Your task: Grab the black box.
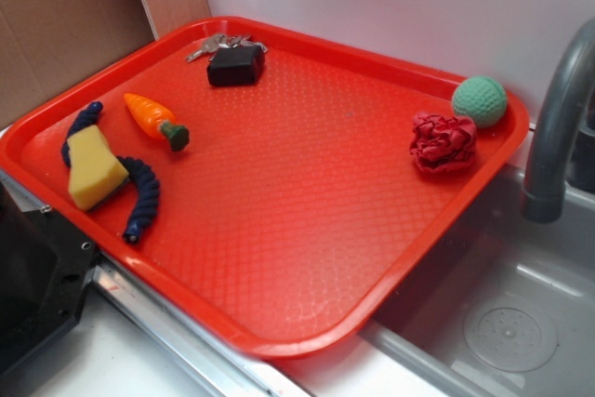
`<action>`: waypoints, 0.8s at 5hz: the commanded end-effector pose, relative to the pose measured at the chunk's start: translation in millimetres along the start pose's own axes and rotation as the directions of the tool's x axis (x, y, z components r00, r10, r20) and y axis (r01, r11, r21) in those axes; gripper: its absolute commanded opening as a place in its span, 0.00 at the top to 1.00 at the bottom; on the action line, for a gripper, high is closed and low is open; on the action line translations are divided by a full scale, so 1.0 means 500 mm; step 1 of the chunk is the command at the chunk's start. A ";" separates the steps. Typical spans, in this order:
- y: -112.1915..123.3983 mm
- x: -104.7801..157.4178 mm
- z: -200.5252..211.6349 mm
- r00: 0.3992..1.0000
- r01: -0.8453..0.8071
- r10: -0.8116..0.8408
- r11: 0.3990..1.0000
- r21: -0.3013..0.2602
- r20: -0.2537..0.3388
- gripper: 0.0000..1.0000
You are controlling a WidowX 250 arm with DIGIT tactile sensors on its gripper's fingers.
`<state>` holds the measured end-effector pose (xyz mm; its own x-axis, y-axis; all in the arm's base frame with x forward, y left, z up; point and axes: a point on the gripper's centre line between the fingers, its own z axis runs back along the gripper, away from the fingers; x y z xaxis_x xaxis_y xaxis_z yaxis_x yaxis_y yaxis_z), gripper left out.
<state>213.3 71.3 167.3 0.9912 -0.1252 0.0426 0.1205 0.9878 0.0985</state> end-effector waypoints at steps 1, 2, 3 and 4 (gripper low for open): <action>0.064 0.146 -0.123 0.939 0.307 -0.301 0.951 -0.015 0.166 0.00; 0.043 0.183 -0.185 0.904 0.402 -0.395 0.915 -0.015 0.163 0.00; 0.010 0.199 -0.238 0.875 0.470 -0.464 0.882 -0.014 0.139 0.00; -0.019 0.199 -0.273 0.847 0.519 -0.512 0.855 -0.012 0.144 0.00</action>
<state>310.1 72.1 23.9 0.7836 -0.6117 0.1085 0.6085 0.7909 0.0643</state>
